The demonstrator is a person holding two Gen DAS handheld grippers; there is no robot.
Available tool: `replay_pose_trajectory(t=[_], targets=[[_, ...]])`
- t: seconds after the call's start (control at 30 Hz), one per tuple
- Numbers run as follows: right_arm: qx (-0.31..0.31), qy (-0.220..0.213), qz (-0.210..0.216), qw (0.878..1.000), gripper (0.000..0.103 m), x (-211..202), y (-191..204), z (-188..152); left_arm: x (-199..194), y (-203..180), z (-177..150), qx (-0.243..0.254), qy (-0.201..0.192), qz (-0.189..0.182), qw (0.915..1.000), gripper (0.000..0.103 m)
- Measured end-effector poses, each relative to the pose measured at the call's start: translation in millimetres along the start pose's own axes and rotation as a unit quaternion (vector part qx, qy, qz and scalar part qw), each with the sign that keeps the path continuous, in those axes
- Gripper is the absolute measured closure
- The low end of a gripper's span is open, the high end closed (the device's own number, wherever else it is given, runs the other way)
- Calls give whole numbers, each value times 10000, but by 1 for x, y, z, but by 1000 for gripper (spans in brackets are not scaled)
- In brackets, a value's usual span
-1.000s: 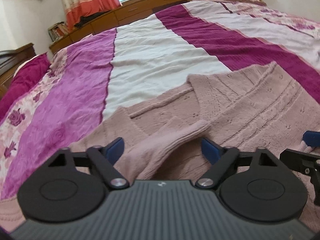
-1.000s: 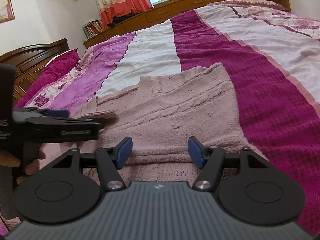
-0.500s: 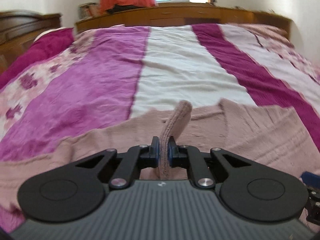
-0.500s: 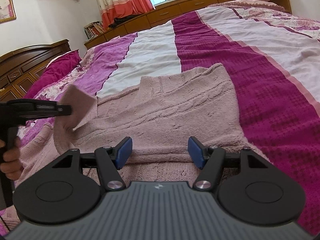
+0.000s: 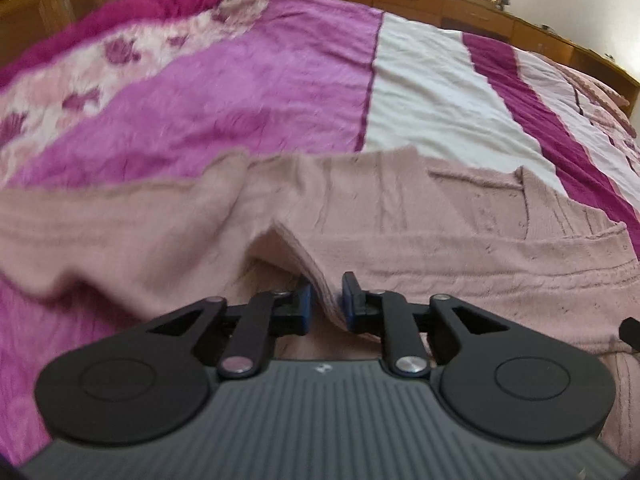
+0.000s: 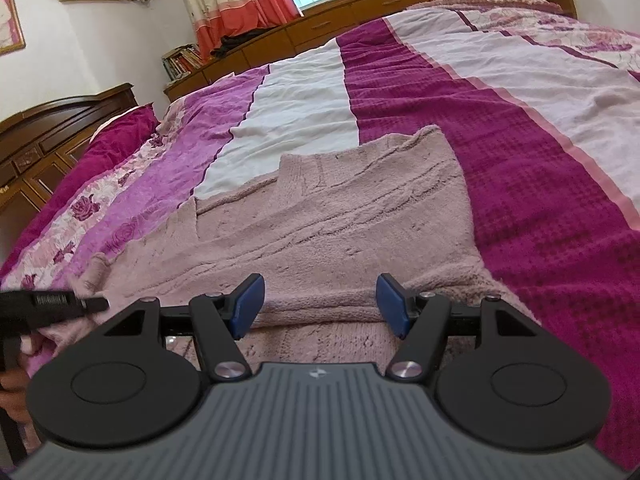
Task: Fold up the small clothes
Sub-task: 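Fold the held sleeve across the body with the left gripper, open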
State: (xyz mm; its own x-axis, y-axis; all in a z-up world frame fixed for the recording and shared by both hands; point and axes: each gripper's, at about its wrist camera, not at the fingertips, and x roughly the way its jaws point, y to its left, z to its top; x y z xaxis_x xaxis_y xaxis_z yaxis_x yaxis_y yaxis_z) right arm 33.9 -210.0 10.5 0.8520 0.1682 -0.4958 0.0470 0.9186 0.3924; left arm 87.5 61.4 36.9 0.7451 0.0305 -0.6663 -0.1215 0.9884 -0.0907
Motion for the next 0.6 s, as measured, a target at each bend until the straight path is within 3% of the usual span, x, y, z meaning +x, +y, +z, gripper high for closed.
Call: replay_pose_trajectory(t=[0.2, 0.5, 0.57, 0.6], targets=[[510, 245, 19, 9984, 34, -17, -8, -1, -14, 19, -6, -237, 1, 24, 9997, 74], [1573, 77, 116, 9875, 36, -18, -33, 2, -40, 30, -5, -384, -206, -11, 9990, 74], [1745, 11, 45, 9847, 57, -14, -39, 5, -44, 30, -5, -362, -261, -47, 9990, 74], [1734, 19, -45, 9848, 80, -12, -40, 7, -44, 29, -4, -325, -267, -48, 9991, 74]])
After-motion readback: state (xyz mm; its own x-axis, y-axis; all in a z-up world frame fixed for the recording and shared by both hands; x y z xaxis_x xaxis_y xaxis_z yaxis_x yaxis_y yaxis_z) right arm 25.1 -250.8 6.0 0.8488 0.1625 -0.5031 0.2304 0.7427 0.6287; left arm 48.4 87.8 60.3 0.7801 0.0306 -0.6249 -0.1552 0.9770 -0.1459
